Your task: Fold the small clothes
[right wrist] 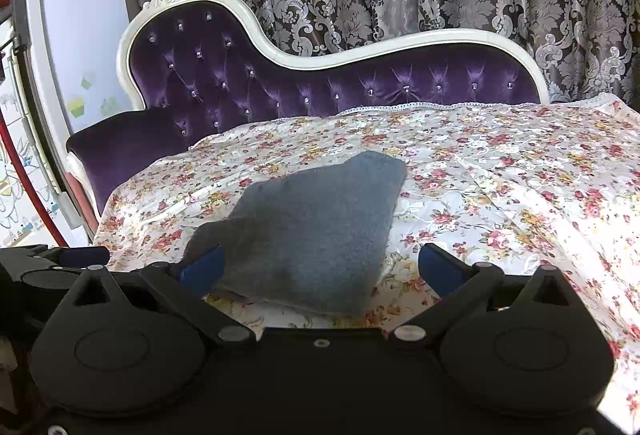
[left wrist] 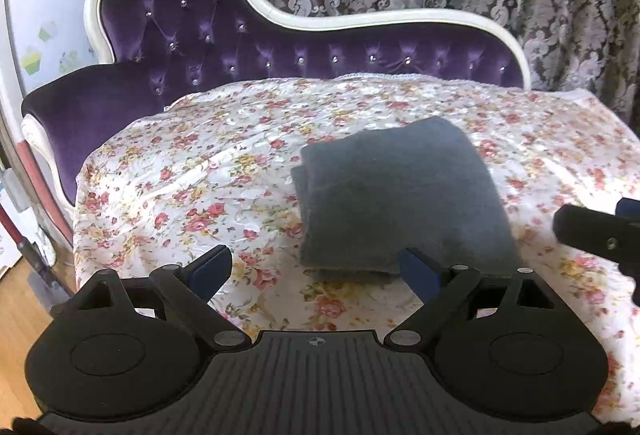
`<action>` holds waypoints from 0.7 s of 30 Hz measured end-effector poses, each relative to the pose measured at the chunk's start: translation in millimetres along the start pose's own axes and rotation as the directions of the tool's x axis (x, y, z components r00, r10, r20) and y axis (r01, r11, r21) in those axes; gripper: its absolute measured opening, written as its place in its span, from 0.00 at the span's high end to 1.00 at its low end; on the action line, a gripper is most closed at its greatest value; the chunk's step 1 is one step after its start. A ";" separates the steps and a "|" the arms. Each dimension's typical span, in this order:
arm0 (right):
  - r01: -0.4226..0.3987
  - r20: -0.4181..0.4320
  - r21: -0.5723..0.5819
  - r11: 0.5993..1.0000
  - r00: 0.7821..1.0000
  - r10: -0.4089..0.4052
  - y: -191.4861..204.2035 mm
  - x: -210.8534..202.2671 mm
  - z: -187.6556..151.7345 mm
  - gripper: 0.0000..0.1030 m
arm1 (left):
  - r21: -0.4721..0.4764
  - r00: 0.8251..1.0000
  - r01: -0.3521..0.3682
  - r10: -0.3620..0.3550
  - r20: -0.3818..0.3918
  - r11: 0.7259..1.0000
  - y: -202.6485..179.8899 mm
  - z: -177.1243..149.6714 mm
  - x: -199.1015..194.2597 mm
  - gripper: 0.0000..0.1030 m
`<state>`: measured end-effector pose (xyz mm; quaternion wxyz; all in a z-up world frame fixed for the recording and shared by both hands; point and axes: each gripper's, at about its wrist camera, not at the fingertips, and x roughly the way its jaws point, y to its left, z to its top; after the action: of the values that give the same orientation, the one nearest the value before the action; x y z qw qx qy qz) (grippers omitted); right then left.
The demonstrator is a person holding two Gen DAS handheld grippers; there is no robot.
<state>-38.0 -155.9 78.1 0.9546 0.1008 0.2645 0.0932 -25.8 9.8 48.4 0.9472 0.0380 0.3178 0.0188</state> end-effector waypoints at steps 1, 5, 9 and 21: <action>0.004 0.002 0.000 1.000 1.000 -0.004 1.2 -2.0 -0.2 0.00 | -0.001 1.000 0.003 -0.003 0.004 1.000 -0.1 0.1 -1.9 0.11; 0.063 0.004 -0.028 0.998 0.998 -0.062 9.5 -7.8 -2.7 0.01 | -0.007 1.000 0.010 -0.010 0.010 1.000 -1.6 -0.1 -8.6 0.11; 0.156 0.021 -0.061 0.986 0.988 -0.155 18.7 -12.6 -6.9 0.01 | -0.012 1.000 0.022 -0.022 0.009 1.000 -1.8 -1.3 -12.8 0.11; 0.156 -0.030 -0.034 0.987 0.987 -0.157 20.4 -12.7 -7.7 0.01 | -0.023 0.999 0.035 -0.035 -0.011 0.999 -2.2 -4.7 -13.9 0.11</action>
<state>-55.3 -138.1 82.7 0.9559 0.0632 0.2858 0.0238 -39.7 7.0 52.8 0.9460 0.0215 0.3234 0.0063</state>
